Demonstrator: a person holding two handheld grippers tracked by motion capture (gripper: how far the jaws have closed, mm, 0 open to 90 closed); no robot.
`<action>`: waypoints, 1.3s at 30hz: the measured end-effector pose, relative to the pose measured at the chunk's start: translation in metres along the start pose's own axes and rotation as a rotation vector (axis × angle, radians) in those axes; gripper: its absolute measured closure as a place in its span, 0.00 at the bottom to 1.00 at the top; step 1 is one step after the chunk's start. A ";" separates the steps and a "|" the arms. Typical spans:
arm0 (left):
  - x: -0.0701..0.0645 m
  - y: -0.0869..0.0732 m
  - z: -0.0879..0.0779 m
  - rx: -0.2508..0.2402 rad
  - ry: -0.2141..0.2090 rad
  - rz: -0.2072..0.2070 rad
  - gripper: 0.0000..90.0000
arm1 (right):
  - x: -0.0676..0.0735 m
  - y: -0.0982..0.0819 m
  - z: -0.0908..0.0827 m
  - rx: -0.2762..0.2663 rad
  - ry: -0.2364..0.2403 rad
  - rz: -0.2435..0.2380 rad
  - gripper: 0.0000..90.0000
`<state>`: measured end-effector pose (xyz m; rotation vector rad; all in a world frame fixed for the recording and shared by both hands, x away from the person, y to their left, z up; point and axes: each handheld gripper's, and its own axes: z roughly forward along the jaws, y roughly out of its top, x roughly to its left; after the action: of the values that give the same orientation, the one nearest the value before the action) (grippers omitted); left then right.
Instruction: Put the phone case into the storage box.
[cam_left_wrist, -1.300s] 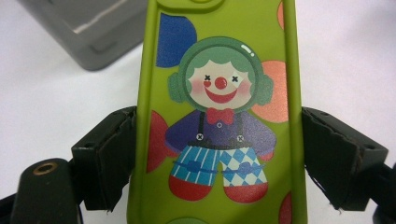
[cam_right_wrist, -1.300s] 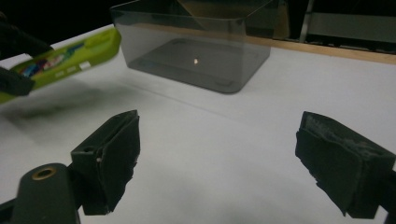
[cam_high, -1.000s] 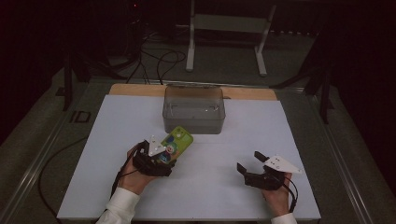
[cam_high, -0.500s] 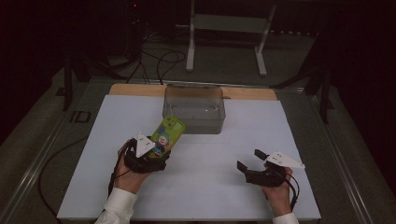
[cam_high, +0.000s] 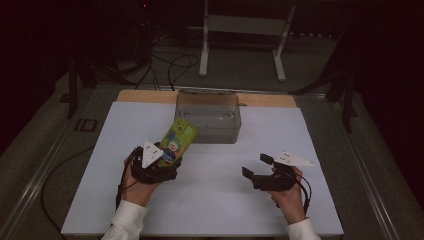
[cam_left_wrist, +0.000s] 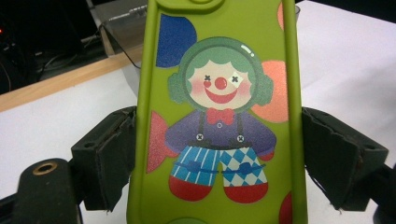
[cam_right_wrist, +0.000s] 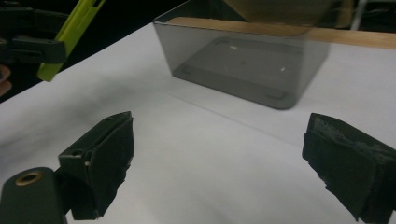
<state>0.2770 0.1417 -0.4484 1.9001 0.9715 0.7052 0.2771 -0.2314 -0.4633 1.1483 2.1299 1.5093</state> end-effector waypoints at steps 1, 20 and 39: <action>0.000 0.000 0.000 -0.002 -0.001 0.001 0.18 | 0.002 0.002 0.003 0.009 0.009 0.003 0.10; -0.015 0.004 0.007 -0.014 -0.024 0.027 0.18 | 0.038 0.038 0.046 0.074 0.132 -0.018 0.11; -0.032 0.005 0.007 -0.047 -0.068 0.047 0.18 | 0.059 0.065 0.079 0.068 0.227 0.010 0.24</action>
<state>0.2671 0.1101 -0.4505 1.8987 0.8625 0.6805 0.3173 -0.1274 -0.4261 1.0540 2.3413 1.6535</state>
